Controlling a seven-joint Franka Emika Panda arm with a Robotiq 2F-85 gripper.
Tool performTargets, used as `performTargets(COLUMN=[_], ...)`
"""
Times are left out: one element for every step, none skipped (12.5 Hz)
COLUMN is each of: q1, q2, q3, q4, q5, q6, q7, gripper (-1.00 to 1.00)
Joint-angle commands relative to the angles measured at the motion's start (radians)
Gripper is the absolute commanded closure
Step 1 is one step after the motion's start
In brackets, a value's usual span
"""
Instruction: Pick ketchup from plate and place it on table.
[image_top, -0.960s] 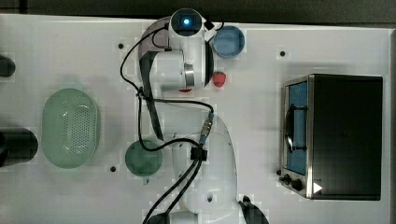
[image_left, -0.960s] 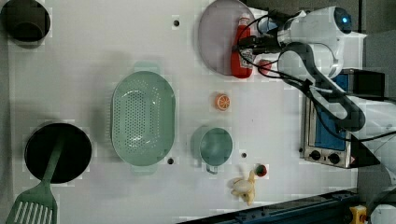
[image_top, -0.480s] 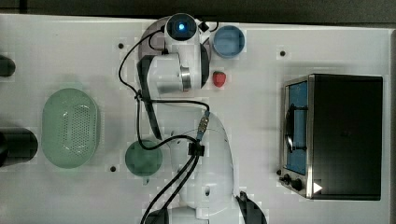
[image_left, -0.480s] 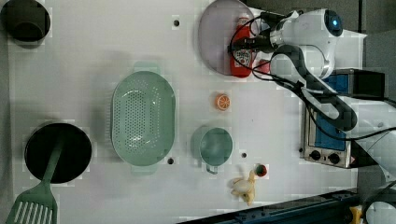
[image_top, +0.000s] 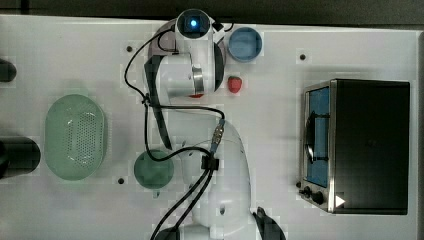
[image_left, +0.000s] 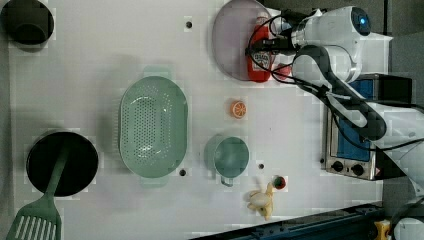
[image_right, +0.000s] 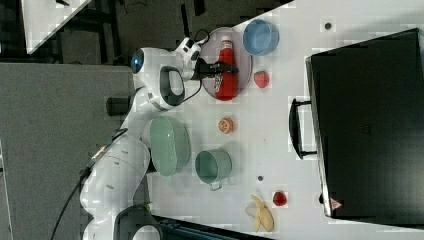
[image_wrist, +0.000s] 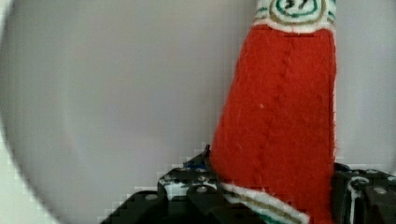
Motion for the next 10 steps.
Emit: performTargets(q1=[-0.014, -0.021, -0.029, -0.040, -0.052, -0.065, -0.078, -0.091, -0.103, -0.113], q2=[-0.171, -0.211, -0.250, -0.289, -0.331, -0.372, -0.416, -0.462, -0.506, -0.548], q3=[-0.004, -0.004, -0.005, -0.007, -0.010, -0.014, -0.018, -0.019, -0.019, -0.019], q4=[0.026, 0.025, 0.019, 0.009, -0.008, -0.030, -0.064, -0.104, -0.147, -0.195], q5=[0.047, 0.067, 0.073, 0.073, 0.074, 0.074, 0.074, 0.075, 0.075, 0.075], q6=[-0.136, -0.185, -0.216, -0.237, -0.250, -0.265, -0.287, -0.299, -0.299, -0.299], q7=[-0.024, -0.024, -0.024, -0.022, -0.018, -0.013, -0.012, -0.010, -0.010, -0.010], gripper=[-0.15, -0.15, -0.15, -0.15, -0.15, -0.15, -0.15, -0.15, -0.15, -0.15])
